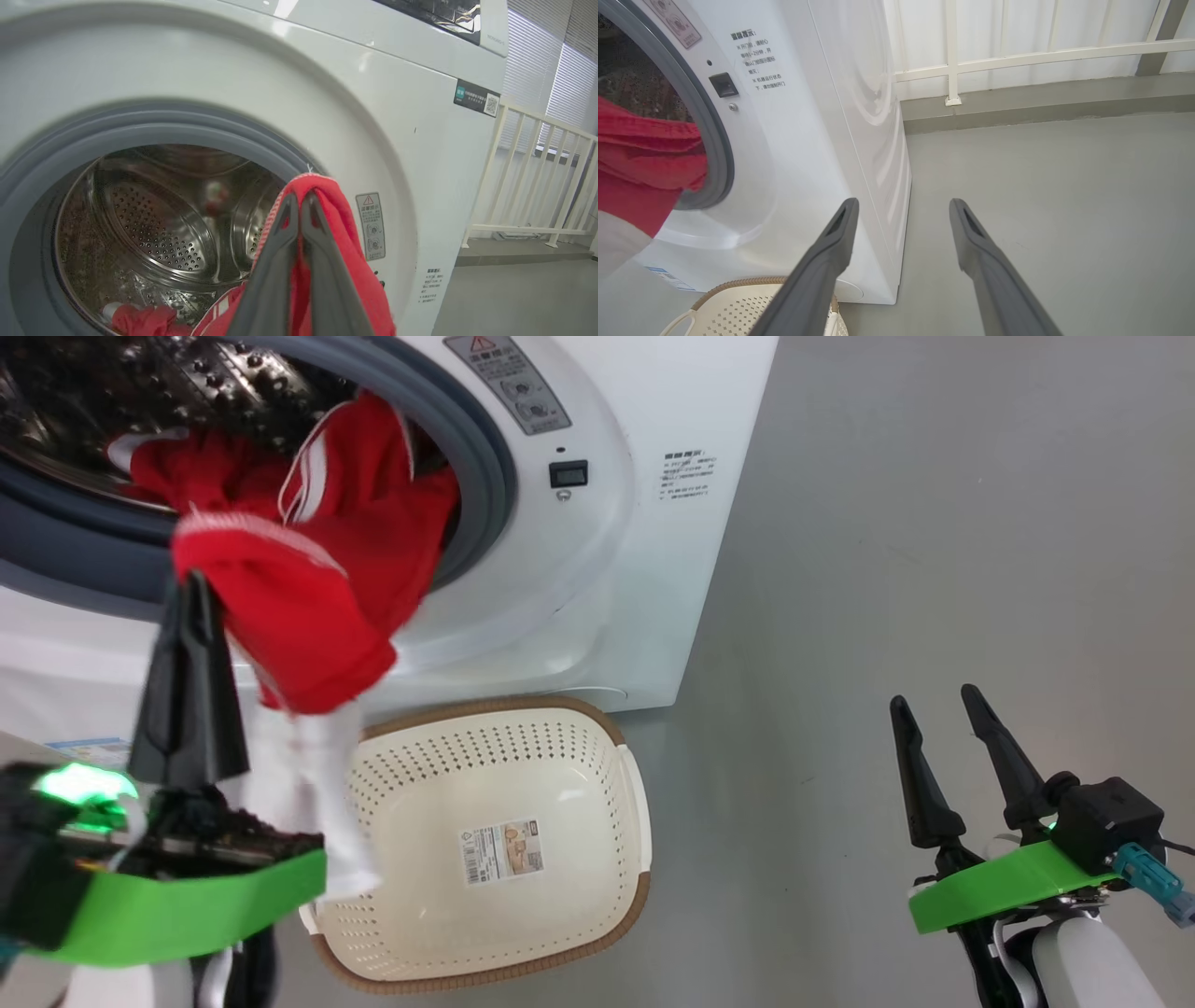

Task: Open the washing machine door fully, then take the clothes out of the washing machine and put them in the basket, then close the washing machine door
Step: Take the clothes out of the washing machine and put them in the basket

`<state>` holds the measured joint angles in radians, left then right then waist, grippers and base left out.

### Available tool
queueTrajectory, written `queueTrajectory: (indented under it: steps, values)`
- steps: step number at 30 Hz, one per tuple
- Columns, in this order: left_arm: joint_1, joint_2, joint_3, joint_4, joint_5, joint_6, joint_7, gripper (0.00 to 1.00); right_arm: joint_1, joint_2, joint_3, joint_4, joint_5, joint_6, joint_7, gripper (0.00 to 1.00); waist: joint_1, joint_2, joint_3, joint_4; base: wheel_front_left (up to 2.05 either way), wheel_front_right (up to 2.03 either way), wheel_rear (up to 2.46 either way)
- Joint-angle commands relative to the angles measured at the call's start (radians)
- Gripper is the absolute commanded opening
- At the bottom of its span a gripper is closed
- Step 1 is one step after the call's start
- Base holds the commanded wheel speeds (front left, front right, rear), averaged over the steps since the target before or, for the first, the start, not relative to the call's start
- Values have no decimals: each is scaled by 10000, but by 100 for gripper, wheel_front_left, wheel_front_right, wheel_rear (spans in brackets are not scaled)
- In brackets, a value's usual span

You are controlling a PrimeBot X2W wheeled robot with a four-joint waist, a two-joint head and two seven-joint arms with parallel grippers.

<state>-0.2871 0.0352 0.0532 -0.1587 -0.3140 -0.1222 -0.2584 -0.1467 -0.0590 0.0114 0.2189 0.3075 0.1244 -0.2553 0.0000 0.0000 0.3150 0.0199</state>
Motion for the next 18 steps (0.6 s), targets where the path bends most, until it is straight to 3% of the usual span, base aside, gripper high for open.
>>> queueTrajectory:
  steps: [1, 9, 18]
  values:
    - [155, 152, 257, -115, -51, 64, -34, 0, -18, -68, 200, -250, -12, 63, -65, 100, 0, 0, 14, -19, 0, 0, 0]
    - [346, 152, 185, 2348, -418, -15, -34, 0, -217, -35, 312, -277, 16, 63, -65, 100, 0, 0, 354, -191, 0, 0, 0]
    - [-126, 151, -390, 5072, -124, -79, -34, 0, -379, 17, 340, -342, 29, 63, -65, 100, 0, 0, 962, -446, 0, 0, 0]
